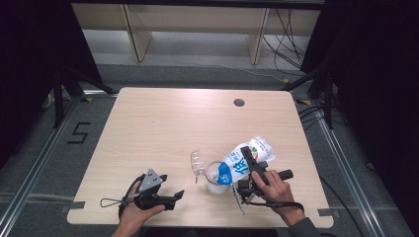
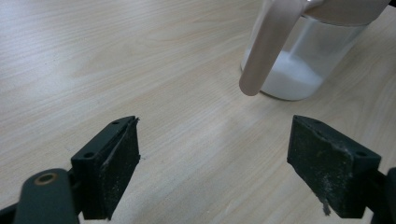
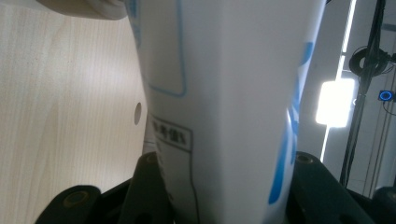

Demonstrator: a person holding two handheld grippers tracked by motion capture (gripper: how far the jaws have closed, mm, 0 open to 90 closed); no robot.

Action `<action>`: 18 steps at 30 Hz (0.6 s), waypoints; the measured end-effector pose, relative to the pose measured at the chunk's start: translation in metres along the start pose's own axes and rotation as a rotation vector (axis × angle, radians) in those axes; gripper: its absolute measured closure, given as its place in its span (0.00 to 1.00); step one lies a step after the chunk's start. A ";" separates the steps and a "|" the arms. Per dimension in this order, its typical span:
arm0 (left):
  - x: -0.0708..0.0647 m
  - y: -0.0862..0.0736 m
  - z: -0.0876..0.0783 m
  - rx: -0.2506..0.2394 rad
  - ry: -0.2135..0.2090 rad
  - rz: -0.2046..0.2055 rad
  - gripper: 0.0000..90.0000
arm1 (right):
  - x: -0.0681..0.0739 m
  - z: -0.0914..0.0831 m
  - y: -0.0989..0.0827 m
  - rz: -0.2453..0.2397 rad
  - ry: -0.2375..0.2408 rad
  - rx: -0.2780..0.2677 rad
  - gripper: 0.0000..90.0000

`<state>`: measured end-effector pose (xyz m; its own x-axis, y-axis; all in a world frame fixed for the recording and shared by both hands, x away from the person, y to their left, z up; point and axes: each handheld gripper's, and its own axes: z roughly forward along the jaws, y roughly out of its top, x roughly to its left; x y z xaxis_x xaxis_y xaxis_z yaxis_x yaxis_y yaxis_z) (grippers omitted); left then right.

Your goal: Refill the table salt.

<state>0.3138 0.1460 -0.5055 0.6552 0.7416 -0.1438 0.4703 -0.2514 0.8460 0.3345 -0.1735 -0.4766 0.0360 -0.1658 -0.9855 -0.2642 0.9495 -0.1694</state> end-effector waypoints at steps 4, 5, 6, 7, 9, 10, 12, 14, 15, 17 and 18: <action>0.000 0.000 0.000 -0.004 -0.005 -0.004 0.18 | 0.001 0.000 -0.001 -0.001 0.012 0.004 0.74; 0.000 0.000 0.000 -0.005 -0.004 -0.005 0.18 | 0.000 0.000 0.000 -0.013 0.012 0.005 0.74; 0.000 0.000 0.000 -0.005 -0.004 -0.005 0.18 | 0.001 -0.001 0.000 0.016 0.024 0.016 0.74; 0.000 0.000 0.000 -0.005 -0.005 -0.004 0.18 | 0.001 -0.001 0.000 0.016 0.024 0.016 0.74; 0.000 0.000 0.000 -0.004 -0.004 0.006 0.18 | 0.001 -0.001 0.000 0.018 0.022 0.016 0.75; 0.001 0.000 -0.001 0.001 -0.003 0.012 0.18 | 0.001 -0.001 0.000 0.016 0.022 0.015 0.75; 0.001 0.000 0.000 0.002 -0.003 0.010 0.18 | 0.003 -0.002 0.000 0.036 0.019 0.019 0.75; 0.000 0.000 0.000 -0.004 -0.005 -0.005 0.18 | 0.002 -0.001 0.000 0.021 0.023 0.017 0.75; 0.000 0.000 0.000 -0.005 -0.006 0.001 0.18 | 0.003 -0.002 0.000 0.032 0.020 0.019 0.75; 0.000 0.000 0.000 -0.005 -0.006 -0.001 0.18 | 0.003 -0.002 0.000 0.032 0.020 0.017 0.75; 0.000 0.000 0.000 -0.004 -0.003 -0.005 0.18 | 0.003 -0.001 0.001 0.028 0.021 0.015 0.75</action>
<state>0.3137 0.1454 -0.5057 0.6549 0.7408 -0.1494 0.4709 -0.2454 0.8473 0.3332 -0.1738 -0.4792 0.0087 -0.1446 -0.9895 -0.2506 0.9576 -0.1421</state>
